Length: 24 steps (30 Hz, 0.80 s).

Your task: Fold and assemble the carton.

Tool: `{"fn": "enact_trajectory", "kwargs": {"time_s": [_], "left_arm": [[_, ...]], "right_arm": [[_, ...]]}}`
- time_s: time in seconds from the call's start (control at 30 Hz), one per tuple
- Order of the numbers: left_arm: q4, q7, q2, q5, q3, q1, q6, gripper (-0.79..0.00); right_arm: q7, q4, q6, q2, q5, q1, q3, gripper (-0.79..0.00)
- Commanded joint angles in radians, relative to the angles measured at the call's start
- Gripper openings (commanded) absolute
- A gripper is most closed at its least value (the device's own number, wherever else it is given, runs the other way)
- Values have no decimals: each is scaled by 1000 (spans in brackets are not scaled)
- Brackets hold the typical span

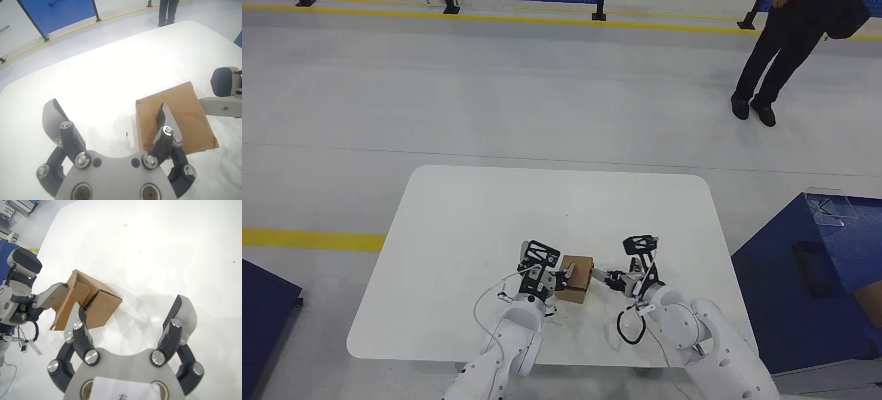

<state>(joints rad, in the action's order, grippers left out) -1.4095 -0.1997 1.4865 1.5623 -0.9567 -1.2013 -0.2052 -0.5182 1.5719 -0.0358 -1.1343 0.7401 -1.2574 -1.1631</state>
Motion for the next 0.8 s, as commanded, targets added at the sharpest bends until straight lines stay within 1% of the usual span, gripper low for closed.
{"fn": "enact_trajectory", "kwargs": {"time_s": [0.0,0.4,0.6,0.77], "left_arm": [[4,-2,2,2,1,1,0,0],[27,-26,9,20,-1,10,4,0],[34,-31,13,24,-3,15,5,0],[25,-30,15,26,-10,12,8,0]], "right_arm": [[0,-10,1,-2,-1,7,4,0],[2,-48,-14,-15,17,36,27,0],[1,-19,-23,-16,-30,34,-4,0],[-11,-11,-23,-18,-20,30,3,0]]}}
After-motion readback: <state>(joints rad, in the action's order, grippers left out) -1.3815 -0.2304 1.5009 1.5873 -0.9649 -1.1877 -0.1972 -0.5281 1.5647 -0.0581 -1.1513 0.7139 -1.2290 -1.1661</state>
